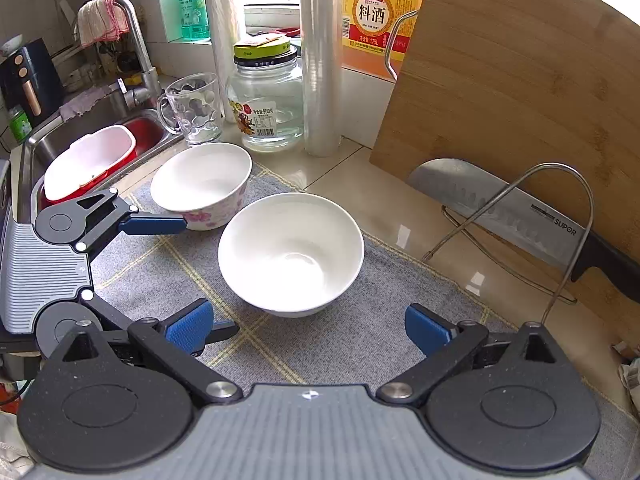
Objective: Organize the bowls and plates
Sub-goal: 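Move the right gripper to another pink-flowered white bowl and grasp its rim, then lift and carry the bowl with the right gripper toward the placed bowl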
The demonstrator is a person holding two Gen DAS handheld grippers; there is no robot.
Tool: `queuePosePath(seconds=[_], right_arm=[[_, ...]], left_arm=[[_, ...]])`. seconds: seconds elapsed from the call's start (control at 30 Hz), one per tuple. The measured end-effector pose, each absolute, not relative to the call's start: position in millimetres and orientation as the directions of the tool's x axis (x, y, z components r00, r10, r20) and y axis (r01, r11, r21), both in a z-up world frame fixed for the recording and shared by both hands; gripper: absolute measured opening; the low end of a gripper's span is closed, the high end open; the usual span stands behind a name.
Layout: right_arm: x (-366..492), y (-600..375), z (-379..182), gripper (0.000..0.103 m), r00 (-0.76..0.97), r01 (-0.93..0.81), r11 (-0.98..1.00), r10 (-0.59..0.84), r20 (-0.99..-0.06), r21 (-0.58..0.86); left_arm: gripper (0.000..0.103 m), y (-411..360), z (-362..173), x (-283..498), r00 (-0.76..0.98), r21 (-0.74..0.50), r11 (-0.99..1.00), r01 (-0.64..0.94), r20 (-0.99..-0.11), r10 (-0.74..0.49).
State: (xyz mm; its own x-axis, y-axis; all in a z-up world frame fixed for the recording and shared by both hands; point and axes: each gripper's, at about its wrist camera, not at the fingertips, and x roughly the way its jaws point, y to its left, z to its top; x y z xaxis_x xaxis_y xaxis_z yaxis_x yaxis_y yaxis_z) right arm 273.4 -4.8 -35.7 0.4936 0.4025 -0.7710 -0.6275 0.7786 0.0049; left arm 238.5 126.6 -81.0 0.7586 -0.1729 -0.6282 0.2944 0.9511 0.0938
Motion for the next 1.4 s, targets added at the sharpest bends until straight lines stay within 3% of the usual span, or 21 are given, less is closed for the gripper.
queuePosePath(seconds=[1.1,1.4], right_arm=[[346.3,31.2,-65.5,0.103,0.376,-0.708,0.701,0.474,-0.796,0.083],[347.1,32.5,-66.4,0.094,0.369,-0.710,0.698,0.487,-0.792,0.098]], left_arm=[[0.096,115.7,-93.8,261.6,0.768,0.163,0.925,0.342,-0.615,-0.176],[0.095,116.3,-94.4,260.8,0.768,0.156,0.923,0.351,-0.612,-0.188]])
